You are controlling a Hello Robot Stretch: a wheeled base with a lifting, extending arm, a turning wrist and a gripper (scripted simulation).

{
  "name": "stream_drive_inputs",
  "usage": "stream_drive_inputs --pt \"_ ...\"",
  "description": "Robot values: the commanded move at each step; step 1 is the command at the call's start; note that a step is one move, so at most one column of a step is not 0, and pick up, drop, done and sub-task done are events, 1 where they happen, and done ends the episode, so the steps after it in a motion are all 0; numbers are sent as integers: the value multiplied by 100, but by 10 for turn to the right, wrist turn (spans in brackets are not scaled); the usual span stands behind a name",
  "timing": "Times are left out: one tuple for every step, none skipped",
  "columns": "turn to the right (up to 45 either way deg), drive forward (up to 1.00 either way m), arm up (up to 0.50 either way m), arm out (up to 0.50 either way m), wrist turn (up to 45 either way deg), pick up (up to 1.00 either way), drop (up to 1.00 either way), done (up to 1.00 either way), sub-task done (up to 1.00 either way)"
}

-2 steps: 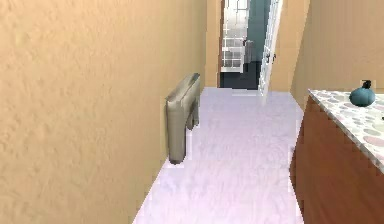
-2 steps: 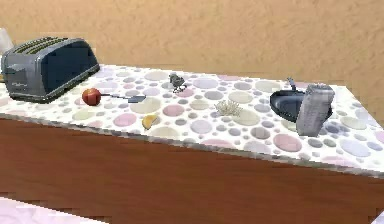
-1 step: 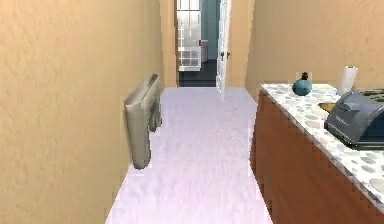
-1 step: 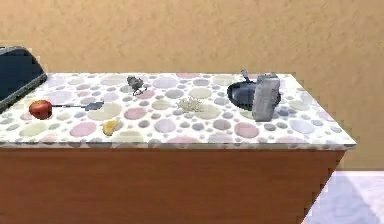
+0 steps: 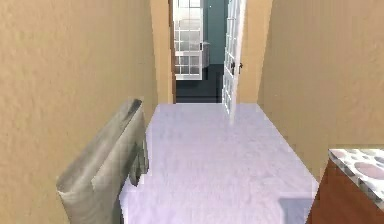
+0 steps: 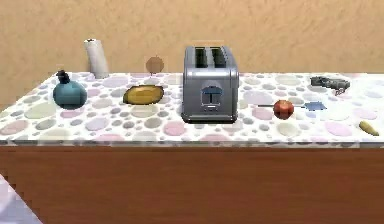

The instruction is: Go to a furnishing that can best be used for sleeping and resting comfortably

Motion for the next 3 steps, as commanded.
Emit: stream_drive_inputs --pt "0 100 0 0 0 0 0 0 0" --pt "30 0 0 0 0 0 0 0 0" --pt "0 100 0 0 0 0 0 0 0"
